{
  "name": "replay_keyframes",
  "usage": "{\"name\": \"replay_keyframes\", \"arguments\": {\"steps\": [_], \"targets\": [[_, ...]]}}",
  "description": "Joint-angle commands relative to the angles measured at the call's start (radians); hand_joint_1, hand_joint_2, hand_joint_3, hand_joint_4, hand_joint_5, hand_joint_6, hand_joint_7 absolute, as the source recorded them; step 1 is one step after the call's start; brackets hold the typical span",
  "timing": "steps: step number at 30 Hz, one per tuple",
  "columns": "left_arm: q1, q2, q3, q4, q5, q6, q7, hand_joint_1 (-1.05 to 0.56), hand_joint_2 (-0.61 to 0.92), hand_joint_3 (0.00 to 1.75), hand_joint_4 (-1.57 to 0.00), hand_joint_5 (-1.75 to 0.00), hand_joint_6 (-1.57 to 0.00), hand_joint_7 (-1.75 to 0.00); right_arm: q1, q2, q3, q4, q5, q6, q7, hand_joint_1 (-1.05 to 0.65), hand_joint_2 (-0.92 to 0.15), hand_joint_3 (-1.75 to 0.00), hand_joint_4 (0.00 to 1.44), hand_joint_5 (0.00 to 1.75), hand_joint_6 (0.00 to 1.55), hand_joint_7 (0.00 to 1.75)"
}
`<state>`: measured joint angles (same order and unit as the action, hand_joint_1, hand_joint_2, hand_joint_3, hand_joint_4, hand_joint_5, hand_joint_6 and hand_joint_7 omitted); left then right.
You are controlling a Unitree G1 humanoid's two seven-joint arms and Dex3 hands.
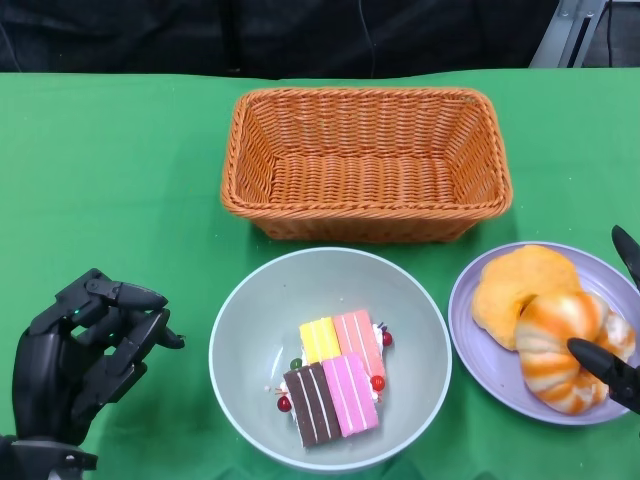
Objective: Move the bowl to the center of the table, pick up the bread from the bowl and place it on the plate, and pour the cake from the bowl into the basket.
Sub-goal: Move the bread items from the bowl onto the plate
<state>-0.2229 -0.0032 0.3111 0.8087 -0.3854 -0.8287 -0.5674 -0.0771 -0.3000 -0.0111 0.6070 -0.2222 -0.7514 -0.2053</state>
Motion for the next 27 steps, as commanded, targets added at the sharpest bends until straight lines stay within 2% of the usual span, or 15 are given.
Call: {"name": "replay_keyframes", "arguments": {"steps": [1,3,5,6,7,9,10,11,12,13,14,16,17,21,27], "targets": [[0.008,0.021,0.001,0.007,-0.004,0.009,-0.010,-0.18,0.92,0.32,-0.81,-1.34,-0.84,-1.11,0.012,0.013,-0.026,0.003,0.057,-0.027,0.026,-0.92,-0.92,-0.33,0.07,0.01,0.12,0.01],[0.009,0.023,0.000,0.008,0.000,0.005,-0.009,-0.18,0.92,0.32,-0.81,-1.34,-0.84,-1.11,0.016,0.024,-0.036,0.002,0.084,-0.038,0.041,-0.90,-0.92,-0.34,0.08,0.02,0.13,0.02],[0.010,0.026,0.000,0.010,0.008,-0.007,-0.005,-0.19,0.92,0.32,-0.81,-1.35,-0.83,-1.11,0.018,0.063,-0.060,0.004,0.150,-0.082,0.047,-0.72,-0.92,-0.34,0.19,0.07,0.19,0.04],[0.010,0.028,0.000,0.011,0.010,-0.010,-0.005,-0.20,0.92,0.32,-0.80,-1.35,-0.83,-1.11,0.013,0.087,-0.078,0.015,0.179,-0.118,0.038,-0.38,-0.92,-0.27,0.46,0.21,0.45,0.14],[0.009,0.029,0.000,0.012,0.007,-0.011,-0.009,-0.20,0.92,0.32,-0.80,-1.35,-0.83,-1.11,0.007,0.113,-0.098,0.027,0.216,-0.150,0.037,-0.22,-0.92,-0.25,0.62,0.30,0.60,0.21],[0.008,0.031,0.001,0.013,0.001,-0.007,-0.016,-0.20,0.92,0.32,-0.79,-1.35,-0.83,-1.11,-0.003,0.153,-0.125,0.034,0.290,-0.193,0.058,-0.08,-0.92,-0.28,0.82,0.46,0.84,0.29],[0.007,0.033,0.002,0.015,0.000,-0.005,-0.016,-0.20,0.92,0.32,-0.79,-1.35,-0.83,-1.11,-0.004,0.165,-0.135,0.025,0.319,-0.207,0.072,-0.09,-0.90,-0.40,0.86,0.82,0.93,0.51],[0.006,0.034,0.002,0.016,0.000,-0.004,-0.016,-0.19,0.92,0.32,-0.79,-1.36,-0.83,-1.11,-0.005,0.172,-0.141,0.020,0.335,-0.216,0.084,-0.11,-0.84,-0.57,0.85,1.04,0.90,0.76],[0.005,0.034,0.002,0.017,0.000,-0.004,-0.016,-0.19,0.92,0.32,-0.79,-1.36,-0.83,-1.11,-0.006,0.177,-0.147,0.018,0.344,-0.222,0.095,-0.11,-0.78,-0.70,0.84,1.16,0.87,0.92],[0.004,0.035,0.002,0.020,0.002,-0.003,-0.015,-0.19,0.92,0.31,-0.79,-1.36,-0.83,-1.11,0.010,0.182,-0.141,-0.030,0.378,-0.205,0.125,-0.12,-0.75,-0.77,0.84,1.22,0.85,1.00],[0.003,0.035,0.002,0.022,0.003,-0.003,-0.015,-0.19,0.92,0.31,-0.79,-1.36,-0.83,-1.11,0.023,0.186,-0.138,-0.067,0.404,-0.190,0.150,-0.09,-0.66,-1.02,0.86,1.44,0.80,1.24],[0.000,0.040,0.000,0.034,0.013,-0.012,-0.010,-0.18,0.92,0.32,-0.79,-1.37,-0.84,-1.12,0.080,0.184,-0.108,-0.210,0.468,-0.110,0.216,-0.11,-0.54,-1.25,0.86,1.66,0.72,1.49],[-0.001,0.042,0.000,0.037,0.013,-0.011,-0.012,-0.18,0.92,0.32,-0.79,-1.37,-0.84,-1.12,0.110,0.182,-0.093,-0.279,0.505,-0.062,0.250,-0.12,-0.50,-1.31,0.87,1.70,0.71,1.55],[-0.006,0.044,0.001,0.046,0.008,-0.011,-0.017,-0.19,0.92,0.32,-0.79,-1.38,-0.83,-1.11,0.206,0.177,-0.034,-0.496,0.636,0.113,0.385,-0.06,-0.46,-1.37,0.90,1.74,0.75,1.57],[-0.010,0.045,-0.001,0.057,0.013,-0.018,-0.015,-0.19,0.92,0.32,-0.78,-1.39,-0.84,-1.11,0.241,0.196,-0.011,-0.599,0.629,0.219,0.461,-0.01,-0.42,-1.39,0.88,1.72,0.76,1.50]]}}
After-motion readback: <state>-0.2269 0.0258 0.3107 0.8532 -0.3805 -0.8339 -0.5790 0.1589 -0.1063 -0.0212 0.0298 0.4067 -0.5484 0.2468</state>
